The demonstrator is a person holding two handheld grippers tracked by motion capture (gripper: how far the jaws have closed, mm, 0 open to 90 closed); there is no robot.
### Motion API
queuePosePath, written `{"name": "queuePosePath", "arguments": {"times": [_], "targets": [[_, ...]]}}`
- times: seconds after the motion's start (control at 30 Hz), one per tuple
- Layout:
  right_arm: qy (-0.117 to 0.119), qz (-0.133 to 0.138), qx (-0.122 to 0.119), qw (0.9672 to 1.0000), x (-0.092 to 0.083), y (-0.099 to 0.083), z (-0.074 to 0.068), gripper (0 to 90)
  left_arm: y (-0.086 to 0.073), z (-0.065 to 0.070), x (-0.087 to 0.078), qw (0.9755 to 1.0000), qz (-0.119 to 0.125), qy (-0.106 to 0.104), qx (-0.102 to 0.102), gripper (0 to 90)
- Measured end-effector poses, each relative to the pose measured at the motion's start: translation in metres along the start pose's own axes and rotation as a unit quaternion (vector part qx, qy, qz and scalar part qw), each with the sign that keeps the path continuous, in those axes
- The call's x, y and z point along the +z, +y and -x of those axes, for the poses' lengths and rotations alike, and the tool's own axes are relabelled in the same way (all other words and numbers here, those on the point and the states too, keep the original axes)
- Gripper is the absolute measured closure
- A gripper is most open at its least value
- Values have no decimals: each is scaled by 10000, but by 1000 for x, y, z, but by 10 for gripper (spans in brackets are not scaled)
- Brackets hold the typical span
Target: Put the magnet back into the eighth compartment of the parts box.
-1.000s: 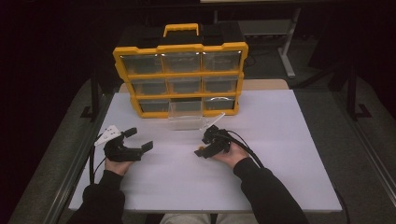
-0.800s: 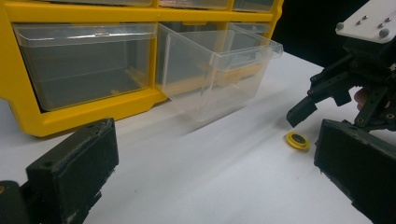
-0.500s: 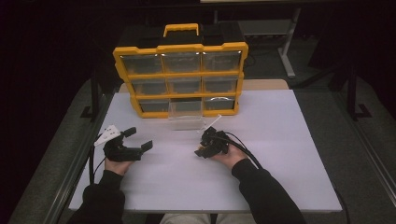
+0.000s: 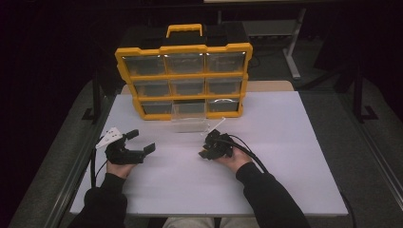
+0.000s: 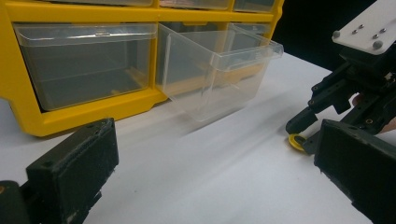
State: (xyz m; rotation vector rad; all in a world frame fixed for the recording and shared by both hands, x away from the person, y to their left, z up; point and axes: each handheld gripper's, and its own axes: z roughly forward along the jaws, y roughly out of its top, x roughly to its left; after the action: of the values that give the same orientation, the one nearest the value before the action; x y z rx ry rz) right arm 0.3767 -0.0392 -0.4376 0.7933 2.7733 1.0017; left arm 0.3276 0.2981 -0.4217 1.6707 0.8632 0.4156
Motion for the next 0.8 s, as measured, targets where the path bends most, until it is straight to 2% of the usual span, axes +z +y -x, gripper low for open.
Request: {"name": "queuePosePath", "arguments": {"times": [0.8], "targets": [[-78, 496, 135, 9986, -32, 14, 7, 614, 0, 0, 0, 10000, 12, 8, -21, 0]]}}
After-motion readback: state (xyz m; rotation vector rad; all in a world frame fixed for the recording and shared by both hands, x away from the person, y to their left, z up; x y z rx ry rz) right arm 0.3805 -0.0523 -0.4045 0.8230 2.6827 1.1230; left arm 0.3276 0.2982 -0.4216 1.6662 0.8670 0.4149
